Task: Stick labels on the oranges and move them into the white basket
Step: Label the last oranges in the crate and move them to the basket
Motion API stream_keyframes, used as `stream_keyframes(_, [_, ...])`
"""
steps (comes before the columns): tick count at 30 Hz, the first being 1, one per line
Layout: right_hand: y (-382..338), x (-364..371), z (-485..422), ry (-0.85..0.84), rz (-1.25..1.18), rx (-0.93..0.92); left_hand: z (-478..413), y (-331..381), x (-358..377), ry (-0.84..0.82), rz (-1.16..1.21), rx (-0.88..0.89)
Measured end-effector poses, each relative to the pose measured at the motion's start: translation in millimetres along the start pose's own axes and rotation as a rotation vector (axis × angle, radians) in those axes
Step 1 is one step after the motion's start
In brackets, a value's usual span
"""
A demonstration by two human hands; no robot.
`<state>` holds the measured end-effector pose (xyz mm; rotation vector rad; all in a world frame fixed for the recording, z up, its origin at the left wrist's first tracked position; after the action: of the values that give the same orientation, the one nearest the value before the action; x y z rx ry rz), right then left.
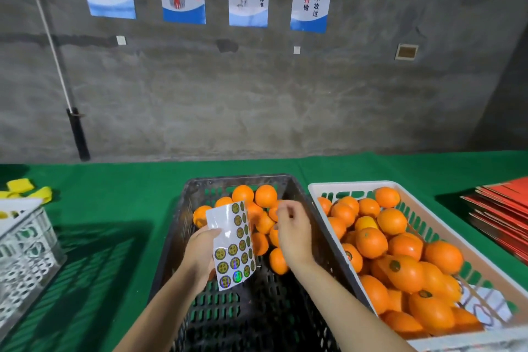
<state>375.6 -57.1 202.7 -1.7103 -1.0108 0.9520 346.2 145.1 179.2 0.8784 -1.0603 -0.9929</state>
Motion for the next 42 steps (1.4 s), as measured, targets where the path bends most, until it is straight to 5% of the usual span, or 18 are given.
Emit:
stream_keyframes(3, [-2.8,24.8,16.2,-0.248,0.333,-0.308,5.1,1.0,1.8,-0.050,-0.021,-0.012])
stream_keyframes(6, [-3.4,34.4,23.6,-0.325,0.440,-0.434,5.6,0.3,1.7,-0.014,-0.104,0.018])
stream_keyframes(14, [2.6,30.9,15.7,-0.507,0.282,-0.192,-5.2,-3.2,-5.3,0.106,-0.483,0.140])
stream_keyframes(19, [8.7,34.3,17.5,-0.543,0.048,0.017,14.5,17.1,-6.2,0.382,-1.129,0.544])
stream_keyframes(21, [11.9,34.9,15.7,-0.530,0.049,0.029,21.9,22.2,1.6,0.355,-1.209,0.708])
stream_keyframes(25, [11.6,38.2,18.4,-0.575,0.048,0.021,14.6,9.4,11.3,0.116,-1.182,0.689])
stream_keyframes(34, [11.7,41.9,21.0,-0.616,0.007,0.052,16.8,8.7,12.1,0.122,-1.070,0.805])
stream_keyframes(42, [10.9,38.6,21.9,-0.628,0.002,0.077,7.0,3.8,5.4,0.083,-0.908,0.591])
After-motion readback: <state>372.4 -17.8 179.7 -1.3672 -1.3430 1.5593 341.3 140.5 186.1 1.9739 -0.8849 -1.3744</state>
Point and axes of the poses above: each hand's wrist, its own z-axis away from the middle knuckle, its own x-axis out of the palm, y = z × x, the point moved 5 cm from there along -z, towards the middle knuckle, and after that the axes turned 3 degrees about z, right-handed, at the moved point
